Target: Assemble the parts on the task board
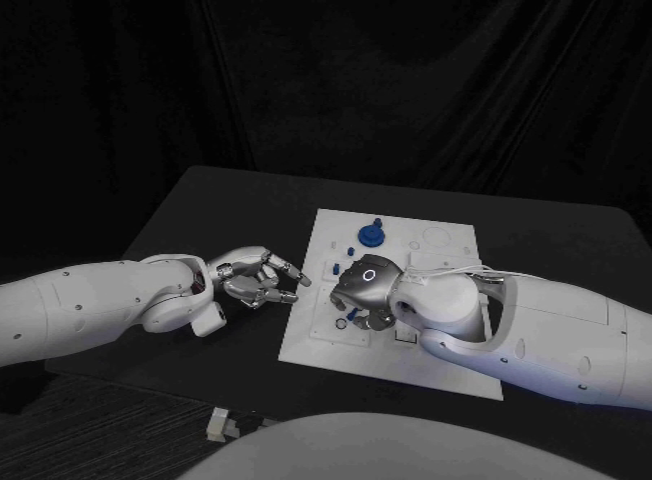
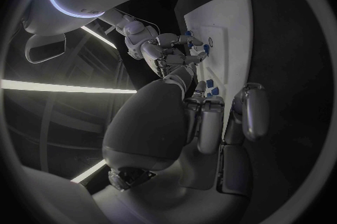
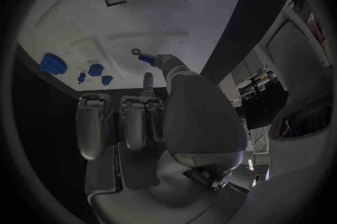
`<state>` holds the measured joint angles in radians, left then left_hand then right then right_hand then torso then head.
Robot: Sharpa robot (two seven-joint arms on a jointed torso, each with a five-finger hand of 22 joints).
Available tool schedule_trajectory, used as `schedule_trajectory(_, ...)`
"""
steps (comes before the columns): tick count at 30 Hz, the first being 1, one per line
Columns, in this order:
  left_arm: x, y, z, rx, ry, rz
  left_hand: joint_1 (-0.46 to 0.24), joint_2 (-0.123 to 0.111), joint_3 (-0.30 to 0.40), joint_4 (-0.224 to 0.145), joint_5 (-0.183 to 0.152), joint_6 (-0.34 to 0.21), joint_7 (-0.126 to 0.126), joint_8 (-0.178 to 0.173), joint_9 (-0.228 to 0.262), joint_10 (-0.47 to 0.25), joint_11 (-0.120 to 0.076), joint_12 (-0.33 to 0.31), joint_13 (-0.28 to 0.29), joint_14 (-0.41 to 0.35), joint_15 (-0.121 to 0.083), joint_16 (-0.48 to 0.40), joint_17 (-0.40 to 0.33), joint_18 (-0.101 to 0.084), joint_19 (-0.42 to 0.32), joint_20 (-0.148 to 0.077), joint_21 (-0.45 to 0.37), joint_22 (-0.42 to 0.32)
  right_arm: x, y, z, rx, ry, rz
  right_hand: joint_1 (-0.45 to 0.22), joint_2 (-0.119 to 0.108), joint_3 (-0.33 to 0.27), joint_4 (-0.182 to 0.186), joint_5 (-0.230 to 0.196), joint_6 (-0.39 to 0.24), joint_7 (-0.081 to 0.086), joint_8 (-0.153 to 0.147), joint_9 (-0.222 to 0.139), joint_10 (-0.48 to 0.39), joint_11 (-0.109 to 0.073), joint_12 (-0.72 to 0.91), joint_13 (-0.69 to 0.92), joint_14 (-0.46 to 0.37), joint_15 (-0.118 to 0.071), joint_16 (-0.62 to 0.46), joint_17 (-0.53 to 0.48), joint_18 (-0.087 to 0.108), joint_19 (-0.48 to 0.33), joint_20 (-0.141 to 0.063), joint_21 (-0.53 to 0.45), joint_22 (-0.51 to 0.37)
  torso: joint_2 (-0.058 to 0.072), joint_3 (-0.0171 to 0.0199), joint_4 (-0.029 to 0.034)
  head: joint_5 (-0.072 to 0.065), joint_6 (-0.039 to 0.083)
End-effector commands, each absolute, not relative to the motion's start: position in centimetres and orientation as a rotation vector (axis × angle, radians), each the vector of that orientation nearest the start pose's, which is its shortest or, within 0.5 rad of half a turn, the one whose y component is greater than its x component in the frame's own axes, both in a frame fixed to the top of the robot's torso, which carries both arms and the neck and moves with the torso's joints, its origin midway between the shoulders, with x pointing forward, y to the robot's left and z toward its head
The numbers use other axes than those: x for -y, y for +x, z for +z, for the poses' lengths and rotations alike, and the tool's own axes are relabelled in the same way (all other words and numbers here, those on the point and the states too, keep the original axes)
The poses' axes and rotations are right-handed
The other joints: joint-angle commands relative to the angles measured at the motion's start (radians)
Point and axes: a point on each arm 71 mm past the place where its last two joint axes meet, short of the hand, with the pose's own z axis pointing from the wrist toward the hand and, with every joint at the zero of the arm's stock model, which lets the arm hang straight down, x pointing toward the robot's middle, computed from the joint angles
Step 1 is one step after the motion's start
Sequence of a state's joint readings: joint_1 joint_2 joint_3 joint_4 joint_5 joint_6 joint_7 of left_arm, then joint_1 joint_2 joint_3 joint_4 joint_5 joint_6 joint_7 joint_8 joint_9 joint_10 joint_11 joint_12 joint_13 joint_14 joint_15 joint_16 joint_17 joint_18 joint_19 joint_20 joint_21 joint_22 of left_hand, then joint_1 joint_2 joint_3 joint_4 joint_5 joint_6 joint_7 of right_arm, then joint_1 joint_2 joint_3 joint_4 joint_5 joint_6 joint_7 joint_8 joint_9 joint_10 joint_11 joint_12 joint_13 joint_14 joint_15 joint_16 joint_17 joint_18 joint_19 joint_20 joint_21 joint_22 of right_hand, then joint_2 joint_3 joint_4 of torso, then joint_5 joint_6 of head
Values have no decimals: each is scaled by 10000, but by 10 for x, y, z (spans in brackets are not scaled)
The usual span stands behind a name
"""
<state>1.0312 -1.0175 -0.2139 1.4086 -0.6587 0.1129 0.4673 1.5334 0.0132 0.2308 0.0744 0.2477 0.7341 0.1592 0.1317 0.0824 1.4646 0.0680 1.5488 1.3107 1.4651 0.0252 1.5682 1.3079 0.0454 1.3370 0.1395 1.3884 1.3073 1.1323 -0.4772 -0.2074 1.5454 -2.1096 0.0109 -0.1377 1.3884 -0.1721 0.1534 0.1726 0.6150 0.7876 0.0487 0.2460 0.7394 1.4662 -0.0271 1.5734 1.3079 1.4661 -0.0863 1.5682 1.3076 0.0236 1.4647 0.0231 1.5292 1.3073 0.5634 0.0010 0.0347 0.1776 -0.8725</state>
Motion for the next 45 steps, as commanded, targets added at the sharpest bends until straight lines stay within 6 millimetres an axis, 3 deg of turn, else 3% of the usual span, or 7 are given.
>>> schedule_trajectory(1, -299, 404, -314, -20751, -5315, -14076, 28, 90, 23, 39, 18, 43, 37, 47, -1, 659, 89, -28, 2283, 1057, 89, 26, 2629, 132, -2, 49, -63, 1853, 13, 390, -271, -16285, -11519, 5626, -37, 36, 59, -2, -11, -53, 26, 47, 9, 1046, -8, -26, 2629, 1047, 41, 25, 2632, -108, 796, 70, -55, 2467, 4, 1, -4, 0, -2)
schedule_trajectory(13, -296, 406, -315, -20813, -5271, -14156, 22, 86, 25, 42, 24, 34, 40, 47, -4, 643, 91, -38, 2271, 1057, 91, 26, 2629, 133, -6, 52, -66, 1851, 12, 391, -276, -16445, -11542, 5528, 5, 85, 261, -86, -60, -23, 33, -128, -76, 1046, -1, -26, 2629, 1047, 48, 25, 2632, -79, 735, 77, -163, 2428, 8, -1, 4, 3, -2)
schedule_trajectory(20, -295, 406, -316, -20841, -5264, -14174, 16, 84, 27, 47, 22, 23, 42, 46, -8, 635, 94, -42, 2265, 1057, 94, 26, 2629, 136, -16, 54, -74, 1848, 12, 392, -278, -16480, -11568, 5540, 18, 113, 549, -232, 67, 314, 3, -255, -209, 1046, -18, -26, 2629, 1047, 32, 25, 2632, -70, 715, 70, -198, 2416, 6, -1, 5, 19, -2)
schedule_trajectory(29, -293, 407, -316, -20867, -5244, -14218, 16, 84, 27, 47, 22, 23, 42, 46, -8, 635, 94, -42, 2265, 1057, 94, 26, 2629, 136, -16, 54, -74, 1848, 12, 392, -281, -16460, -11529, 5637, -31, 127, 817, -410, -88, 821, -27, -403, -431, 1046, -42, -26, 2629, 1047, -4, 25, 2632, -57, 688, 39, -246, 2400, 3, -4, 5, 48, -2)
schedule_trajectory(31, -293, 407, -316, -20872, -5240, -14225, 16, 84, 27, 47, 22, 23, 42, 46, -8, 635, 94, -42, 2265, 1057, 94, 26, 2629, 136, -16, 54, -74, 1848, 12, 392, -282, -16469, -11526, 5660, -94, 111, 881, -469, -293, 975, -26, -510, -558, 1046, -43, -26, 2629, 1047, -11, 25, 2632, -54, 680, 30, -262, 2395, 5, -3, 4, 54, -2)
schedule_trajectory(45, -290, 408, -317, -20913, -5205, -14277, 16, 84, 27, 47, 22, 23, 42, 46, -8, 635, 94, -42, 2265, 1057, 94, 26, 2629, 136, -16, 54, -74, 1848, 11, 390, -285, -16498, -11534, 5761, -188, 73, 927, -581, -630, 1091, -11, -716, -747, 1046, -35, -26, 2629, 1047, -14, 25, 2632, -45, 662, 23, -297, 2383, 3, 4, 1, 42, -2)
